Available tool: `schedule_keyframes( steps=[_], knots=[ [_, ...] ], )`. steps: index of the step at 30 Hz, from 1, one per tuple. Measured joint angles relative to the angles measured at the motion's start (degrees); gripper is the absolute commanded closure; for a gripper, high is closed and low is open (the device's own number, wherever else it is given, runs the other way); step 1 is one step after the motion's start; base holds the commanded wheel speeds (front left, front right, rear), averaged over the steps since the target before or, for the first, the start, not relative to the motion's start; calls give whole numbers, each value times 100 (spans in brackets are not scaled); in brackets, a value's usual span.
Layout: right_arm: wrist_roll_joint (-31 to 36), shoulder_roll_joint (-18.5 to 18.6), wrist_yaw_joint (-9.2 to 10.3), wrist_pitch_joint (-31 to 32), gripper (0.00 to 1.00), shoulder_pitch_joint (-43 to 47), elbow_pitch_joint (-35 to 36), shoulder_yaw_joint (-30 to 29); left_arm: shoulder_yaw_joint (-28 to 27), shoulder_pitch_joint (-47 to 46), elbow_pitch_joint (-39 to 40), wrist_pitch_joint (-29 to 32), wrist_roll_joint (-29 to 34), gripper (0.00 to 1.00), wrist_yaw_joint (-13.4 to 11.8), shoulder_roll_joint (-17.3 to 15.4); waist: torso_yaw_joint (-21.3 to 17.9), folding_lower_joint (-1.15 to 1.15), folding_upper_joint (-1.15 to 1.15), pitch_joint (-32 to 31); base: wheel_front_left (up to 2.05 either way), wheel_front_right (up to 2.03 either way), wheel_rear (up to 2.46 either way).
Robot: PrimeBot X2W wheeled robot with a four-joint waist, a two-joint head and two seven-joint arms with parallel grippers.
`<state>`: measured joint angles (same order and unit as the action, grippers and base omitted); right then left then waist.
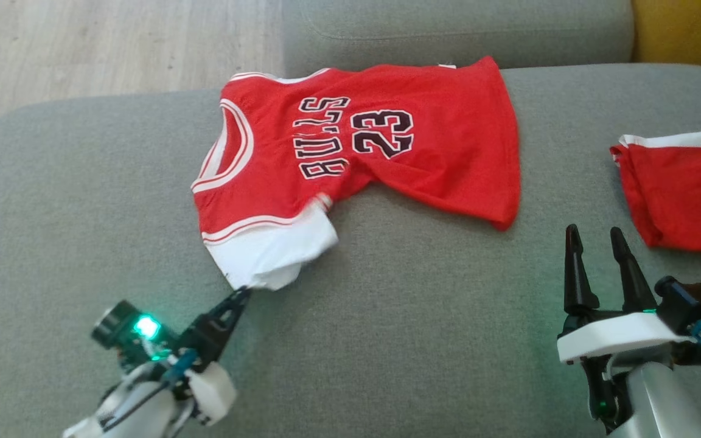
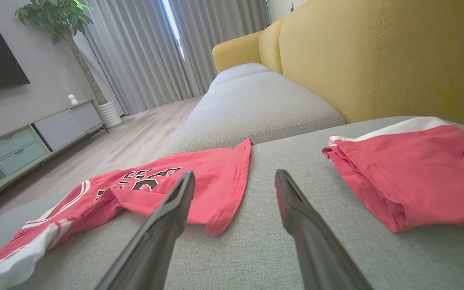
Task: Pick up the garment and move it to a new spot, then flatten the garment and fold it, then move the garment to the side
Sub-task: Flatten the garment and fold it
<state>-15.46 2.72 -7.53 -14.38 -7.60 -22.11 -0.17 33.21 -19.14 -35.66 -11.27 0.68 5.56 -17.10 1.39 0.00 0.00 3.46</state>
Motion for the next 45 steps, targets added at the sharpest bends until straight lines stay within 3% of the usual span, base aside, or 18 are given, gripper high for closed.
schedule_keyframes(
  steps=[7, 14, 15, 16, 23, 25, 27, 29, 33, 37, 45],
  knots=[
    [-11, 0, 0, 0, 0, 1, -119, 9, -30, 125, 174, 299, 40, 100, -12, -458, 114, 0, 0, -91, 0, 0, 0],
    [-11, 0, 0, 1, 0, 2, -219, 44, -155, 354, 423, 524, -110, 100, -160, -510, 211, 0, 0, -221, 0, 0, 0],
    [-10, 0, 0, 1, 0, 2, -225, 54, -153, 398, 475, 537, -143, 57, -153, -508, 225, 0, 0, -239, 0, 0, 0],
    [-10, 0, 0, 1, 0, 2, -232, 53, -142, 438, 510, 570, -145, 0, -154, -506, 237, 0, 0, -255, 0, 0, 0],
    [-8, 0, 0, 11, 0, 3, -237, 51, -316, 654, 633, 666, -360, 0, -495, -490, 287, 0, 0, -349, 0, 0, 0],
    [-8, 0, 0, 11, 0, 12, -222, 41, -575, 684, 740, 622, -569, 0, -712, -433, 296, 0, 0, -388, 0, 0, 0],
    [-1, 0, 0, 11, 0, 18, -185, 33, -961, 689, 944, 481, -944, 0, -942, -268, 307, 0, 0, -424, 0, 0, 0],
    [1, 0, 0, 11, 0, 26, -112, 34, -1526, 733, 1196, 266, -1718, 0, -1069, 121, 312, 0, 0, -451, 0, 0, 0],
    [1, 0, 0, 10, 0, 85, 73, 46, -2124, 904, 1460, -119, -2720, 0, -920, 643, 277, 0, 0, -447, 0, 0, 0],
    [47, 0, 0, 9, 0, 155, 231, 131, -2416, 1057, 1638, -252, -3196, 0, -782, 1005, 208, 0, 0, -418, 0, 0, 0],
    [76, 0, 0, 8, 0, 252, 412, 169, -2431, 1416, 1593, -302, -3181, 0, -649, 1249, 88, 0, 0, -344, 0, 0, 0]
  ],
)
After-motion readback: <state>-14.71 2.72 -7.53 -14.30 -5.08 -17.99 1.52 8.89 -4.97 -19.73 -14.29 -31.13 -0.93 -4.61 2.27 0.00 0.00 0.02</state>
